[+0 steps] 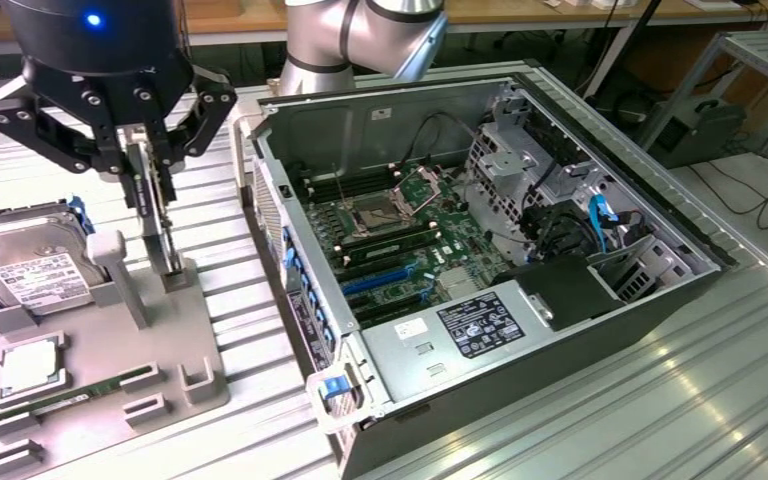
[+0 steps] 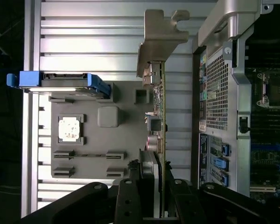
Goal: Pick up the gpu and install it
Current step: 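Pick up the gpu and move the gpu toward the slot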
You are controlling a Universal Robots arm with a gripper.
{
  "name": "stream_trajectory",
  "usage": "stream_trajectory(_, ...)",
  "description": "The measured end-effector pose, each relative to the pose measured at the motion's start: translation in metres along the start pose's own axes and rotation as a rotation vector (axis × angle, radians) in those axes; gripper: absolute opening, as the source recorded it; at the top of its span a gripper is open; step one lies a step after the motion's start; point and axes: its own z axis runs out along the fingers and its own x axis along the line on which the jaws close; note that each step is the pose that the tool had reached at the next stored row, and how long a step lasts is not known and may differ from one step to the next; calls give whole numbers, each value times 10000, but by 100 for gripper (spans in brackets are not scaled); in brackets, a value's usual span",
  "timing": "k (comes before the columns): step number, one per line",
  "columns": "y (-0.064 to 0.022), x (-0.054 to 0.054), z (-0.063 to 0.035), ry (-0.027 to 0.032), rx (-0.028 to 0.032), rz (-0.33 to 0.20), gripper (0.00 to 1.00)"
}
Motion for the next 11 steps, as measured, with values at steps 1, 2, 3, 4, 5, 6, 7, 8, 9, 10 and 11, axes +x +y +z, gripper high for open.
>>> stream_trajectory(1,-1,-32,0,-1,-1,-1,28)
stream_trajectory(2,-1,-57,-1,0,0,1,28)
stream_trajectory(3,-1,-85,-2,-1,0,1,28)
stream_trajectory(4,-2,-108,-3,0,0,0,28)
stream_trajectory(5,-2,-142,-4,1,1,1,28)
stream_trajectory(6,-2,-177,-4,1,0,0,28)
stream_trajectory(7,-3,-200,-5,0,1,0,28)
stream_trajectory(8,-3,-220,-5,0,0,-1,28)
stream_trajectory(9,-3,-245,-6,0,0,0,28)
stream_trajectory(10,-4,-265,-6,-1,-1,0,28)
stream_trajectory(11,-4,-291,-7,0,0,0,28)
